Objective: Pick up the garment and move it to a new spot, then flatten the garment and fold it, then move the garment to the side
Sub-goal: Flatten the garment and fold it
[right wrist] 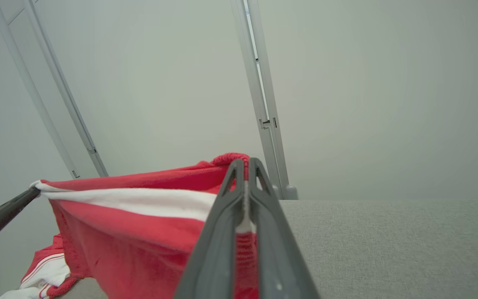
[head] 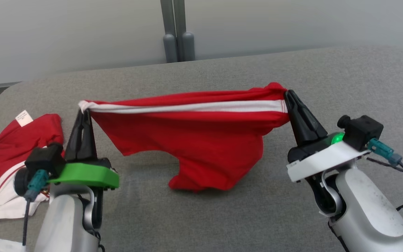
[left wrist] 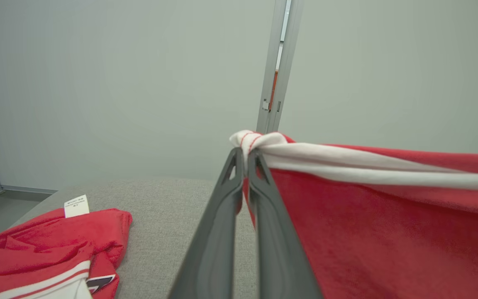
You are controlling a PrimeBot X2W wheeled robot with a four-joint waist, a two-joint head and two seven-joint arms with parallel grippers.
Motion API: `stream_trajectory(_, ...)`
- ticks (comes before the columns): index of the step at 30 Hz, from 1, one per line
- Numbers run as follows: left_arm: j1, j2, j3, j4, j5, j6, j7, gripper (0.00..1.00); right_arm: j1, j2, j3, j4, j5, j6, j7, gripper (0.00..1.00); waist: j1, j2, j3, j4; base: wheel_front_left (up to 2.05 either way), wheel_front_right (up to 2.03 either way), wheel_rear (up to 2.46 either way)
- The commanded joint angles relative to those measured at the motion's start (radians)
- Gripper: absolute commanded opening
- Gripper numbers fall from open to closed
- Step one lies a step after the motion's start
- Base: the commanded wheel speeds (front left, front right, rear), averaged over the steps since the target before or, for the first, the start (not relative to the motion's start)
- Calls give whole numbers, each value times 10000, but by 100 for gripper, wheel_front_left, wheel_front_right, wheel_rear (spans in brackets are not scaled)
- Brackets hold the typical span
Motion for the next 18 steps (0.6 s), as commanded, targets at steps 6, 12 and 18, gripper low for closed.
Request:
stream_trajectory(6,-1543,409,399,-34,490,-220,-3,0,-1285,-125,-251,-66,274,-9,-34,0,0,0,921,-538,0,0,0)
stream_trajectory(12,-3611,785,157,753,924,-304,4,0,-3216,-95,-375,556,384,-9,-34,0,0,0,2054,-460,0,0,0)
stream_trajectory(18,-6425,1253,-9,1653,1433,-15,107,0,-6042,-195,-788,1524,-41,-11,-35,0,0,0,3262,-175,0,0,0)
